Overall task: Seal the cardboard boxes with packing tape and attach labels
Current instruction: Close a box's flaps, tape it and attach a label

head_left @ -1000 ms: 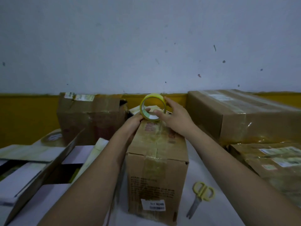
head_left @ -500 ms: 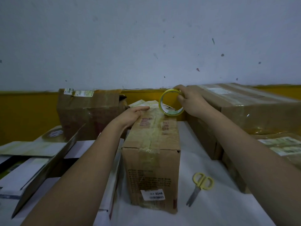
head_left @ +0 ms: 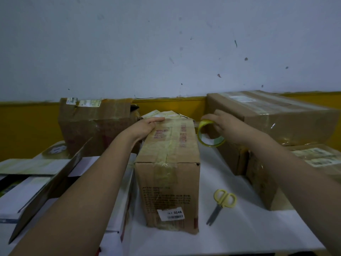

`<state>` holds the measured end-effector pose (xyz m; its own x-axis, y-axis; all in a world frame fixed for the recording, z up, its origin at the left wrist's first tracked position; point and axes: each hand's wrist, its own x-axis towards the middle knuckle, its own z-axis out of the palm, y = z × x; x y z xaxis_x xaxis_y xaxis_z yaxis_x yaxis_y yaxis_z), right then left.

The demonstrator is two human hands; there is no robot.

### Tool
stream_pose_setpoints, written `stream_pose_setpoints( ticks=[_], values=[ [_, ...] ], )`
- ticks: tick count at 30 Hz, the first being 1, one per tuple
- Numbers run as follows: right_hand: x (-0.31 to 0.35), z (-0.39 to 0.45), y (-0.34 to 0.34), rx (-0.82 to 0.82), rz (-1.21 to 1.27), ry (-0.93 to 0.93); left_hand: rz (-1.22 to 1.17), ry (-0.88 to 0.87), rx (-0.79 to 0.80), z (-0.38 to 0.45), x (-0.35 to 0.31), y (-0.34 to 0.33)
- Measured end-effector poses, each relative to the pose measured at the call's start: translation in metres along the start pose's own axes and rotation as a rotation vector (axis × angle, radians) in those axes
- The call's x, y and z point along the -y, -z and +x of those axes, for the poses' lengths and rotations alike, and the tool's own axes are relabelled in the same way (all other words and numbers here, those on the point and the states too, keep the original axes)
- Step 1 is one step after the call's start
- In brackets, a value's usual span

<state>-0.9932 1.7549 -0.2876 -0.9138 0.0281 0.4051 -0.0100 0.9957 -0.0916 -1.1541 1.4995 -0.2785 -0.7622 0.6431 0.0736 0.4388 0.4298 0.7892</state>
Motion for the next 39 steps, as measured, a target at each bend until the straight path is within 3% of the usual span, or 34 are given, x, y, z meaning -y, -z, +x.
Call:
stream_pose_setpoints(
  ticks=[7,11,13,16,20,22,26,30,32,35,39],
  values=[
    [0.006,-0.014,-0.042,-0.128,0.147,-0.125,0.343,-0.034,0.012,0.005,-0.017,0.003],
    [0.020,-0.022,-0.054,-0.252,0.466,-0.309,0.638,0.142,0.179,-0.006,-0.073,-0.008],
    [0.030,-0.027,-0.066,-0.344,0.750,-0.428,0.640,0.268,0.298,-0.012,-0.105,-0.029],
    [0.035,-0.032,-0.078,-0.425,1.099,-0.575,0.719,0.291,0.367,-0.007,-0.125,-0.062],
    [0.035,-0.038,-0.096,-0.408,1.356,-0.629,0.666,0.314,0.354,0.012,-0.120,-0.075],
    [0.042,-0.044,-0.110,-0.320,1.390,-0.653,0.650,0.318,0.353,0.018,-0.118,-0.074],
    [0.052,-0.048,-0.141,-0.044,1.399,-0.789,0.496,0.298,0.243,0.012,-0.112,-0.053],
    [0.052,-0.041,-0.141,0.056,1.648,-0.758,0.227,0.295,0.087,0.003,-0.087,-0.020],
    [0.042,-0.039,-0.127,0.051,1.462,-0.686,0.034,0.341,0.111,0.004,-0.067,-0.013],
    [0.022,-0.037,-0.087,-0.026,1.094,-0.729,-0.287,0.311,0.038,0.016,-0.025,-0.024],
    [0.014,-0.043,-0.056,0.065,0.867,-0.769,-0.560,0.359,-0.001,0.014,0.008,-0.056]
  ],
)
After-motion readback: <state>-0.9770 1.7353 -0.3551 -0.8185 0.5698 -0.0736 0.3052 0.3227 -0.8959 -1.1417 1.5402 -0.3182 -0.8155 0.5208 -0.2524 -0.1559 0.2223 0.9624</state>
